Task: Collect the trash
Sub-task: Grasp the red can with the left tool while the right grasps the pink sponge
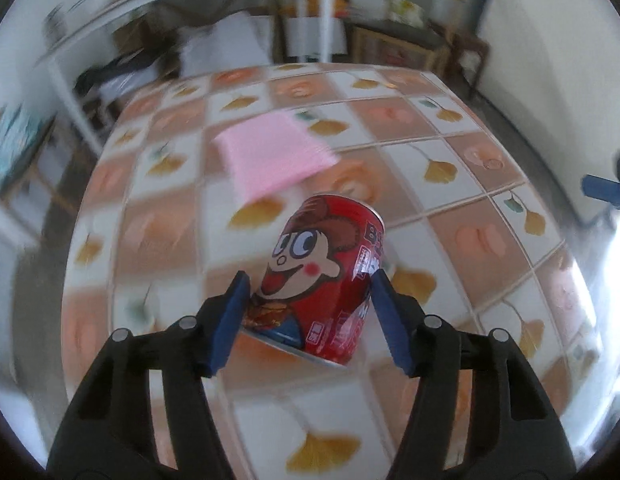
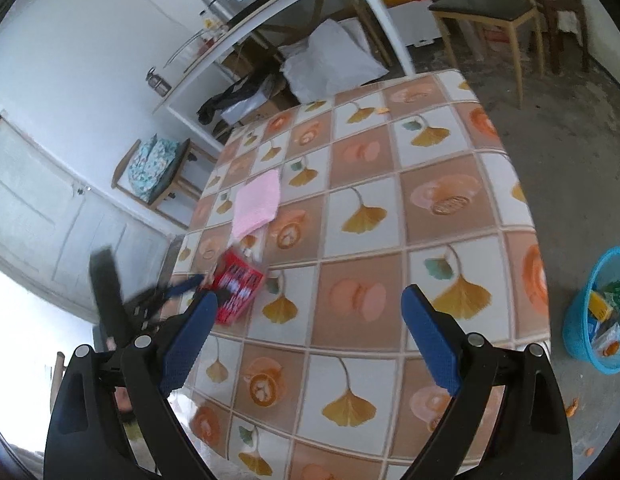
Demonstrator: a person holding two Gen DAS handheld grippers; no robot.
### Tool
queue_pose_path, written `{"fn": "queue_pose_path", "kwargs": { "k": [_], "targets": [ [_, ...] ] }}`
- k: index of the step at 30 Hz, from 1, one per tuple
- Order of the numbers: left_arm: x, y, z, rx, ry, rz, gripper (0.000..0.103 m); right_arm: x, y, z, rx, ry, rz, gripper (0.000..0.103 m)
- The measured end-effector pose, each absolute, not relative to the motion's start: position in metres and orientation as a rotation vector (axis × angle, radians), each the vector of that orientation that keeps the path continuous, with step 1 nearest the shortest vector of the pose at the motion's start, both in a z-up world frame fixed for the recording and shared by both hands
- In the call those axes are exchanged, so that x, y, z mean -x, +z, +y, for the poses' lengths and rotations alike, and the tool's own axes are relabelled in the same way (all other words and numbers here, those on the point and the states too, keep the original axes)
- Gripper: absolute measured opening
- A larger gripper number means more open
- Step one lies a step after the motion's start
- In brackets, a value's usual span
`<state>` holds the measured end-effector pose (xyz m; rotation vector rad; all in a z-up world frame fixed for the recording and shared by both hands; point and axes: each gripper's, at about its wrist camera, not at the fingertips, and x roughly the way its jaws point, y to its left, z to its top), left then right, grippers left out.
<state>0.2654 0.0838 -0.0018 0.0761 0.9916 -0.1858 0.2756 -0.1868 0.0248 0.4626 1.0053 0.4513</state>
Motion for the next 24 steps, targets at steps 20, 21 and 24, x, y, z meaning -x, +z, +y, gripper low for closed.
{"fn": "queue_pose_path", "kwargs": {
  "k": [20, 21, 24],
  "targets": [
    [-0.177, -0.003, 0.171, 0.188, -0.022, 0.956, 0.057, -0.461, -0.037, 0.066, 0.195, 0.369, 1.141, 0.091],
    [-0.177, -0.003, 0.172, 0.192, -0.023, 0.956, 0.057, -0.467, -0.044, 0.069, 0.207, 0.366, 1.169, 0.091],
    [-0.177, -0.004, 0.174, 0.202, -0.027, 0.955, 0.057, -0.473, -0.057, 0.069, 0.203, 0.362, 1.237, 0.091]
  ]
}}
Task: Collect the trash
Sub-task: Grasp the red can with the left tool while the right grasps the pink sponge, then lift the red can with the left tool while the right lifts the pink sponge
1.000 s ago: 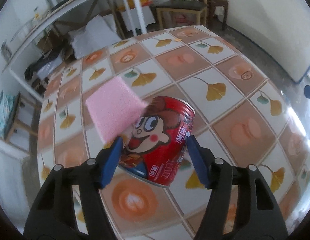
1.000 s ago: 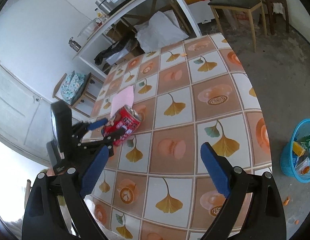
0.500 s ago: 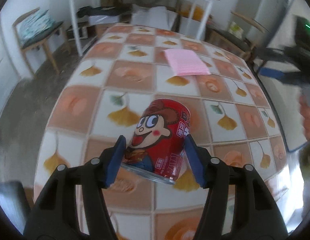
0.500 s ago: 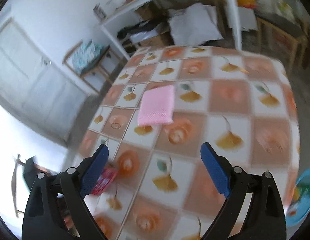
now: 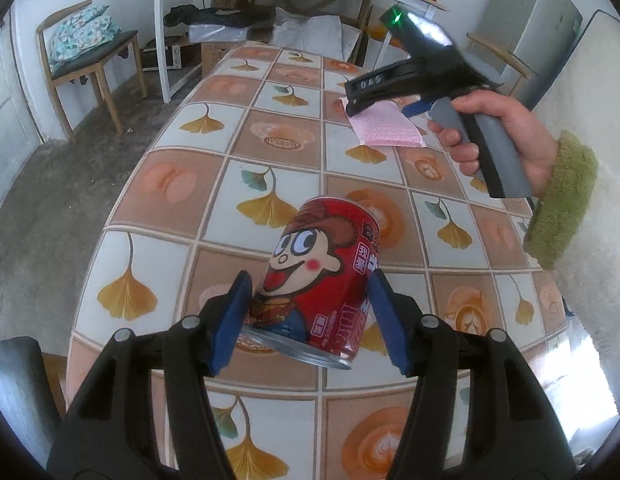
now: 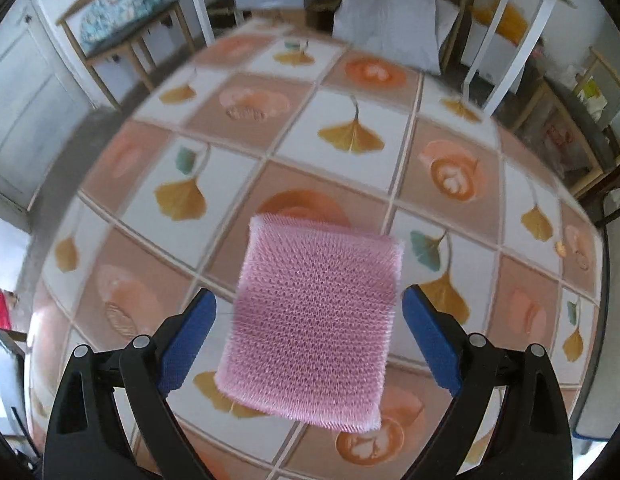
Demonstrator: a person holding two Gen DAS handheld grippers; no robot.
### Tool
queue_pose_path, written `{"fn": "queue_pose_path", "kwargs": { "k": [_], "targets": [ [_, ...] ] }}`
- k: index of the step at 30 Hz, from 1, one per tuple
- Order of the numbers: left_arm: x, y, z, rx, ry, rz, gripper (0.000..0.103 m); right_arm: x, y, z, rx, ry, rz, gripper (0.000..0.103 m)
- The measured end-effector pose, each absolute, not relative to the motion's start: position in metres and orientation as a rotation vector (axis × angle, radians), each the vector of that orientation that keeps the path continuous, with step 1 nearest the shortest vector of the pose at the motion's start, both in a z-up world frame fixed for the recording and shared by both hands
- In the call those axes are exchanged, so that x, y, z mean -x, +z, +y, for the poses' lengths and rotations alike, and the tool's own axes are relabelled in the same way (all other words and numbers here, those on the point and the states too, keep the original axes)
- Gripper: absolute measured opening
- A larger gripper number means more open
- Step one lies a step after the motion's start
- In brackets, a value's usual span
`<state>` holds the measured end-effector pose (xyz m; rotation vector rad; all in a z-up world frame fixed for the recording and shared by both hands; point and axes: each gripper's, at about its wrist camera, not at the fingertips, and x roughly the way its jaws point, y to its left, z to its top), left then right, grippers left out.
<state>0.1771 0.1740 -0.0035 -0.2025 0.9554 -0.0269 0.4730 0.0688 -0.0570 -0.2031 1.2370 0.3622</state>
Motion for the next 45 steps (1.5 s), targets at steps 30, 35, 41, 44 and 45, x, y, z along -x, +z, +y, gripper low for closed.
{"fn": "queue_pose_path", "kwargs": {
  "k": [30, 35, 41, 44, 45],
  "targets": [
    [-0.138, 0.0, 0.15, 0.257, -0.094, 0.974, 0.049, -0.209, -0.03, -0.076, 0.067, 0.481, 1.159, 0.079],
    [-0.149, -0.003, 0.152, 0.292, -0.118, 1.006, 0.053, -0.201, -0.036, -0.078, 0.069, 0.473, 1.162, 0.079],
    [-0.165, -0.012, 0.149, 0.319, -0.132, 1.054, 0.059, -0.199, -0.036, -0.075, 0.09, 0.473, 1.146, 0.079],
    [-0.17, -0.014, 0.148, 0.333, -0.132, 1.072, 0.06, -0.2, -0.036, -0.077, 0.08, 0.474, 1.146, 0.079],
    [-0.172, -0.015, 0.148, 0.335, -0.132, 1.073, 0.06, -0.2, -0.036, -0.077, 0.075, 0.474, 1.145, 0.08]
  ]
}}
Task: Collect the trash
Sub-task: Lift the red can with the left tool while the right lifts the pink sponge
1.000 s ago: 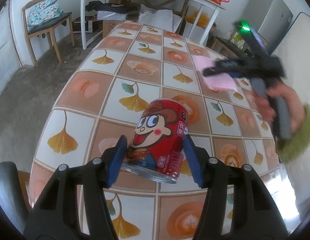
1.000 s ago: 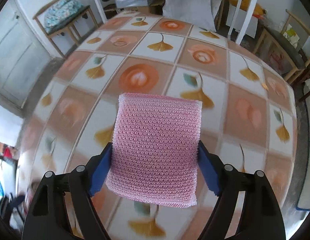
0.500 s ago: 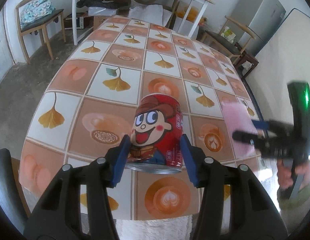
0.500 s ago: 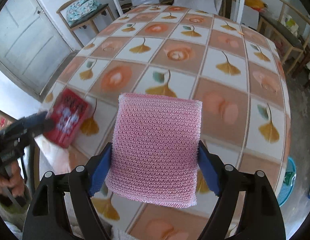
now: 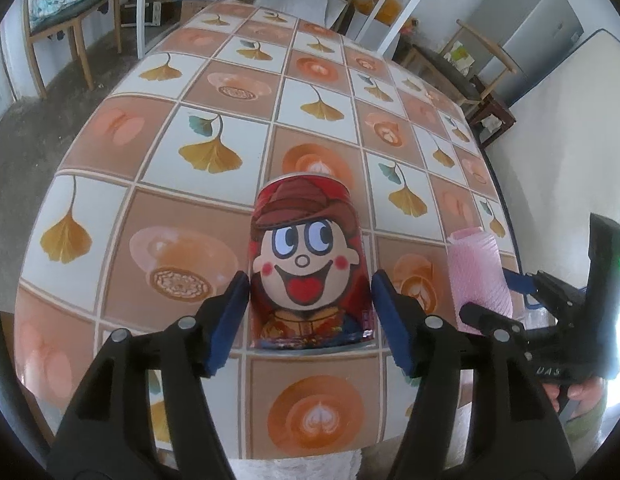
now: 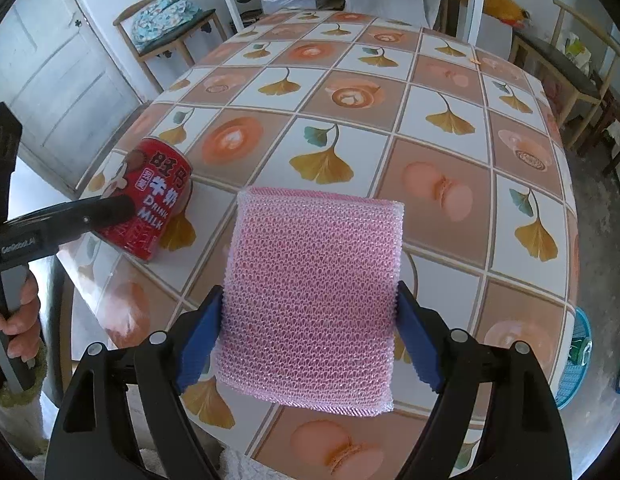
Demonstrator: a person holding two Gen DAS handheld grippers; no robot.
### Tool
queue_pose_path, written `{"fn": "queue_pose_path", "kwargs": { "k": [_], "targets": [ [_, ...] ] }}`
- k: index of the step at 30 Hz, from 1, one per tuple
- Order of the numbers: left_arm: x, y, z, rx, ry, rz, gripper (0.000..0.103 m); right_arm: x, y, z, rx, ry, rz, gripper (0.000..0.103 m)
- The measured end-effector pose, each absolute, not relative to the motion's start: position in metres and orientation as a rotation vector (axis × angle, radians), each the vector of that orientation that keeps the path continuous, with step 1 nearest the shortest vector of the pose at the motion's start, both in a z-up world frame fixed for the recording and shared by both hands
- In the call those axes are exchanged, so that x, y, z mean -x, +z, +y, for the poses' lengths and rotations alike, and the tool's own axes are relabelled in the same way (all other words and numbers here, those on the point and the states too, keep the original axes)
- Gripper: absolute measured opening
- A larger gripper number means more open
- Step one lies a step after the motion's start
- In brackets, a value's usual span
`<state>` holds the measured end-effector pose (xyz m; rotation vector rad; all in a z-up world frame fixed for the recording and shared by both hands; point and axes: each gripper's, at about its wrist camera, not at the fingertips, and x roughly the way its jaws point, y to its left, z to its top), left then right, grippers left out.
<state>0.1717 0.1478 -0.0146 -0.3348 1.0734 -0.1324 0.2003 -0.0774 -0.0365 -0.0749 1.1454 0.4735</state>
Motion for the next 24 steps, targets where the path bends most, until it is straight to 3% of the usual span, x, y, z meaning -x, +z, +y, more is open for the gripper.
{"fn": "queue_pose_path", "kwargs": {
  "k": [24],
  "targets": [
    [-0.185, -0.031, 0.141, 0.418, -0.154, 1.083, 0.063, -0.2, -0.041, -0.065, 0.087, 0.463, 1.14, 0.08]
  ]
}}
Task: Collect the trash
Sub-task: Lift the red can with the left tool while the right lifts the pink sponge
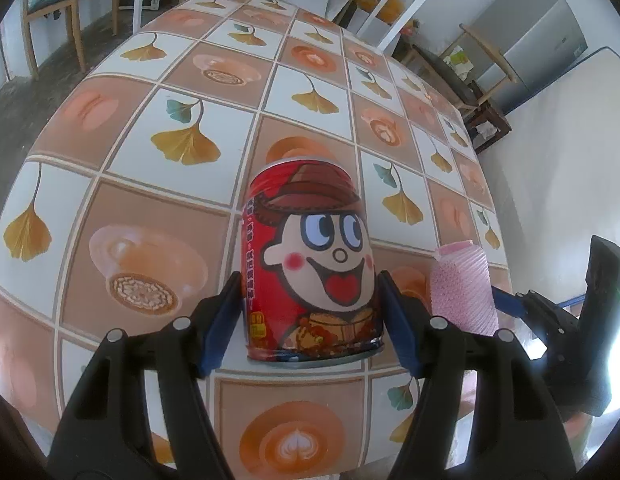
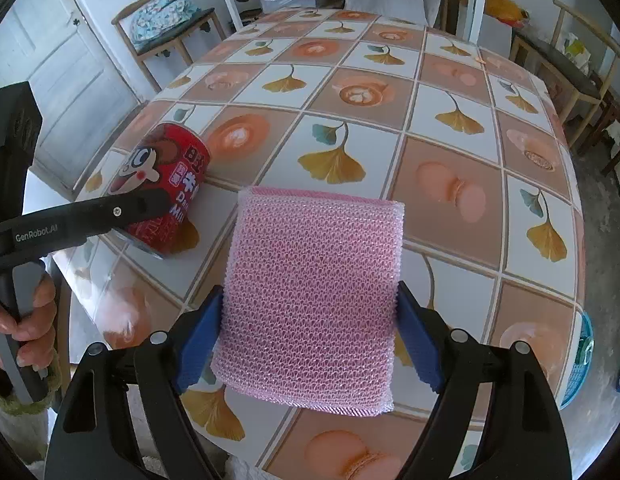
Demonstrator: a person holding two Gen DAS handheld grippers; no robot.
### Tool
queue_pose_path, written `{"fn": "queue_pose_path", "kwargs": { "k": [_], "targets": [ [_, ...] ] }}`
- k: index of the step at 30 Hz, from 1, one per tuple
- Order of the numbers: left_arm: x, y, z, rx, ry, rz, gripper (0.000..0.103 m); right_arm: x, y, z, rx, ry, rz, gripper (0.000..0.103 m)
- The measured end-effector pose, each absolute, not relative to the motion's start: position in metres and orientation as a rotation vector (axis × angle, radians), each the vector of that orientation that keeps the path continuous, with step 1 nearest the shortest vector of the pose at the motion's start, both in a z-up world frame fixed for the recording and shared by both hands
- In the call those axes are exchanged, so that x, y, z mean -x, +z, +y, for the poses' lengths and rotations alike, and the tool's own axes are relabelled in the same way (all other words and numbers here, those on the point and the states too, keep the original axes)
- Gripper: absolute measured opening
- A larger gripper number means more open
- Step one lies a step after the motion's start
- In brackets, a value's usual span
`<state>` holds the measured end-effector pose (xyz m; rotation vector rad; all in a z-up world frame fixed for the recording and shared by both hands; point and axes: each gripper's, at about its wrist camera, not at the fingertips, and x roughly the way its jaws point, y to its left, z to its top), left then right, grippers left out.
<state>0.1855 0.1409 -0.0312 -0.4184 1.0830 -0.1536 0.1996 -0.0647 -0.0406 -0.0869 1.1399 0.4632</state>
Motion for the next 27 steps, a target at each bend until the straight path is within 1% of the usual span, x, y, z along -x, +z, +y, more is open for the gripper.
{"fn": "queue_pose_path", "kwargs": {
  "k": [15, 24, 27],
  "targets": [
    [-0.172, -0.007, 0.148, 0.451, -0.162, 1.007, 0.063, -0.203, -0.022, -0.079, 0.009, 0.448, 1.089, 0.078],
    [-0.163, 0.023, 0.14, 0.43, -0.178, 0.947, 0.063, -0.202, 0.009, -0.115, -0.138, 0.463, 1.002, 0.078],
    [-0.162, 0.04, 0.127, 0.408, -0.213, 0.924, 0.063, -0.194, 0.027, -0.144, -0.193, 0.433, 0.941, 0.078]
  ]
}}
